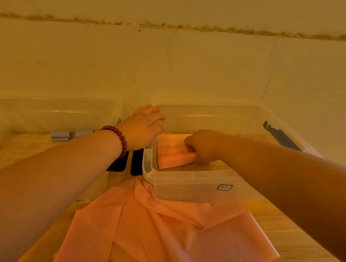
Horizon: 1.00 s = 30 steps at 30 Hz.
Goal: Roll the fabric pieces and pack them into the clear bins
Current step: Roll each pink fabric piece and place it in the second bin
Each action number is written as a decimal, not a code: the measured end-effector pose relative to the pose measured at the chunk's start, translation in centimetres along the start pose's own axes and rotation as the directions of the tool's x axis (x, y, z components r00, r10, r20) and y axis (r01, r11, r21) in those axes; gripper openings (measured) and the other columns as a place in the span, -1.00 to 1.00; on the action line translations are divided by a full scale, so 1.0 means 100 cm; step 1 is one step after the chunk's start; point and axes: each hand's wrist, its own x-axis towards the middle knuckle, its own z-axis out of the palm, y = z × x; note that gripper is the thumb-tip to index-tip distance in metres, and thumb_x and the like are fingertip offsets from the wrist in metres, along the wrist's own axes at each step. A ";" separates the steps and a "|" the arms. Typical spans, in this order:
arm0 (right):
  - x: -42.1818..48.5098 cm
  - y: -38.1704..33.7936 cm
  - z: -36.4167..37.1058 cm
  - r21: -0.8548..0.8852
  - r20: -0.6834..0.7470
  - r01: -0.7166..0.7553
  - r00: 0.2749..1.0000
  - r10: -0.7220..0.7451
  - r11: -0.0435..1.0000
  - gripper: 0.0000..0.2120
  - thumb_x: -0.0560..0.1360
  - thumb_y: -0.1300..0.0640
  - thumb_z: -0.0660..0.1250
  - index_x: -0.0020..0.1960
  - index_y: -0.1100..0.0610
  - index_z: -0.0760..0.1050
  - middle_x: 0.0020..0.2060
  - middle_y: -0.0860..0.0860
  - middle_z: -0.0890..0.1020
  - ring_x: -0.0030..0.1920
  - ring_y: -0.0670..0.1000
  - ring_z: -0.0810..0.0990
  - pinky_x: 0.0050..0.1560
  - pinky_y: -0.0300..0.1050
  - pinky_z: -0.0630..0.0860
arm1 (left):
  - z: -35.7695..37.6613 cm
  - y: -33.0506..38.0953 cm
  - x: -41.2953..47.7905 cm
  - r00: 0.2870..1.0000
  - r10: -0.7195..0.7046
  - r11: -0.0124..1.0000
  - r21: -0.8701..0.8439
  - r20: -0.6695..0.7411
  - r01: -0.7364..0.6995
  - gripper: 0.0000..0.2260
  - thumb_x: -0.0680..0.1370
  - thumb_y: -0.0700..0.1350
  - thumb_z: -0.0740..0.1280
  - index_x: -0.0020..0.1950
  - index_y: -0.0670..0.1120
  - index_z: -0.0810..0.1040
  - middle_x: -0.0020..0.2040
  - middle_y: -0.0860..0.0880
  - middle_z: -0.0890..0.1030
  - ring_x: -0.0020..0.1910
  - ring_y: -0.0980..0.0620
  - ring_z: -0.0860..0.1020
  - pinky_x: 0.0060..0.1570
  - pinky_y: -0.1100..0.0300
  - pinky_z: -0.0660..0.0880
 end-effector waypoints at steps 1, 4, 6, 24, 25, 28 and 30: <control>0.001 0.000 0.001 0.016 0.024 -0.004 1.000 0.004 1.000 -0.66 0.50 0.11 0.40 0.23 0.12 0.44 0.16 0.08 0.55 0.06 0.08 0.48 -0.17 -0.15 0.31 | 0.000 0.000 0.000 1.000 0.002 1.000 0.000 -0.001 -0.002 -0.61 0.67 -0.03 0.09 0.50 -0.03 0.25 0.57 0.02 0.04 0.54 0.06 -0.10 0.46 0.14 -0.11; 0.002 0.003 0.002 0.081 0.049 -0.018 0.999 0.014 0.997 -0.61 0.46 0.10 0.46 0.23 0.12 0.44 0.16 0.07 0.54 -0.03 0.01 0.40 -0.16 -0.15 0.32 | 0.000 -0.001 -0.001 1.000 0.007 1.000 0.002 0.002 -0.007 -0.61 0.67 -0.03 0.08 0.51 -0.03 0.24 0.57 0.02 0.03 0.54 0.07 -0.10 0.46 0.15 -0.11; 0.001 0.005 0.002 0.114 0.045 -0.022 0.999 0.017 0.993 -0.60 0.46 0.10 0.46 0.24 0.12 0.45 0.14 0.06 0.53 -0.04 0.00 0.39 -0.24 -0.18 0.30 | 0.000 -0.001 -0.001 1.000 0.007 1.000 0.002 0.005 -0.007 -0.61 0.67 -0.03 0.08 0.51 -0.03 0.24 0.57 0.01 0.03 0.54 0.06 -0.11 0.46 0.14 -0.11; -0.004 0.022 0.004 0.325 0.040 -0.042 0.999 0.030 0.945 -0.68 0.45 0.14 0.47 0.19 0.08 0.53 0.07 0.02 0.52 -0.13 -0.03 0.47 -0.32 -0.29 0.32 | -0.001 0.000 -0.002 1.000 0.004 1.000 -0.006 0.011 -0.004 -0.61 0.67 -0.03 0.09 0.50 -0.03 0.26 0.57 0.01 0.03 0.54 0.07 -0.11 0.45 0.16 -0.12; -0.003 0.022 0.004 0.326 0.038 -0.040 0.999 0.029 0.945 -0.68 0.46 0.14 0.47 0.19 0.08 0.54 0.09 0.03 0.53 -0.19 -0.07 0.47 -0.33 -0.31 0.32 | -0.001 0.000 -0.001 1.000 0.003 1.000 -0.007 0.010 -0.003 -0.61 0.67 -0.03 0.09 0.50 -0.03 0.26 0.57 0.01 0.03 0.54 0.06 -0.11 0.45 0.16 -0.12; -0.003 0.021 0.004 0.282 0.018 -0.027 1.000 0.022 0.959 -0.69 0.49 0.12 0.44 0.21 0.10 0.54 0.01 -0.02 0.47 -0.24 -0.12 0.42 -0.34 -0.31 0.26 | -0.001 0.000 -0.002 1.000 0.001 1.000 -0.012 0.007 -0.001 -0.61 0.66 -0.03 0.09 0.49 -0.04 0.27 0.57 0.01 0.04 0.54 0.06 -0.11 0.45 0.15 -0.12; -0.003 0.021 0.005 0.257 -0.004 -0.018 1.000 0.020 0.966 -0.72 0.49 0.10 0.42 0.19 0.10 0.54 -0.01 -0.03 0.45 -0.10 -0.04 0.41 -0.33 -0.29 0.24 | -0.001 0.000 -0.002 1.000 0.002 1.000 -0.010 0.008 -0.002 -0.61 0.67 -0.03 0.09 0.50 -0.03 0.26 0.57 0.01 0.03 0.54 0.06 -0.11 0.46 0.15 -0.12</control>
